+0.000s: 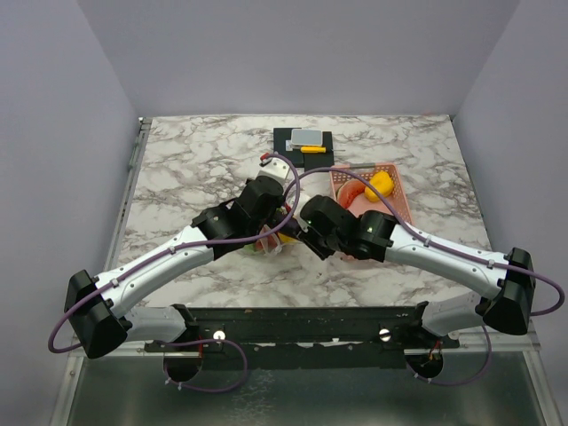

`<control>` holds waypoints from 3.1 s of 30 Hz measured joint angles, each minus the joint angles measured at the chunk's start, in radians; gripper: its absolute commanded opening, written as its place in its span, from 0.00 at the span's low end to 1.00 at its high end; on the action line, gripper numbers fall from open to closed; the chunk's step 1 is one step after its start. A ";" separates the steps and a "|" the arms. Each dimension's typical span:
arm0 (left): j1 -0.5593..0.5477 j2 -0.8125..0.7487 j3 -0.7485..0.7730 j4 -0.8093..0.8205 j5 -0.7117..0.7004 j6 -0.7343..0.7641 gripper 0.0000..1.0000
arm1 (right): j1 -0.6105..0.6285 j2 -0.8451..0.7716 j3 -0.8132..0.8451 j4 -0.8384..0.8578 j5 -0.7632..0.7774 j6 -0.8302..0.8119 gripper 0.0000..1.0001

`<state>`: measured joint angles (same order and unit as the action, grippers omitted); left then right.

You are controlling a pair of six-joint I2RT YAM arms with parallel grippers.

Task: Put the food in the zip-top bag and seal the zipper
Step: Place the fake vegetable in the zipper food storage bag.

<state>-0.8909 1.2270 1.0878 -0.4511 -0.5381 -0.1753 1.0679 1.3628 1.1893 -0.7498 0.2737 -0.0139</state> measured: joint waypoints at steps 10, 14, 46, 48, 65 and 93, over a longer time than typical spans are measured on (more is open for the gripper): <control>0.000 0.000 0.000 0.000 0.000 0.000 0.00 | 0.000 0.018 0.000 0.085 0.006 -0.022 0.54; 0.000 0.000 0.000 0.000 0.000 0.000 0.00 | 0.000 0.024 0.000 0.106 0.007 -0.021 0.58; 0.000 0.000 0.000 0.000 0.000 0.000 0.00 | 0.000 -0.326 -0.158 0.122 0.204 0.461 0.84; 0.000 0.000 0.000 0.000 0.000 0.000 0.00 | 0.000 -0.338 -0.179 0.112 0.215 0.518 0.84; 0.000 0.000 0.000 0.000 0.000 0.000 0.00 | 0.000 -0.462 -0.410 0.267 0.164 0.876 0.79; 0.000 0.000 0.000 0.000 0.001 0.000 0.00 | -0.035 -0.344 -0.483 0.548 0.129 0.978 0.01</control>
<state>-0.8909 1.2270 1.0878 -0.4511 -0.5373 -0.1753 1.0325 1.0191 0.7059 -0.2020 0.4026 0.9638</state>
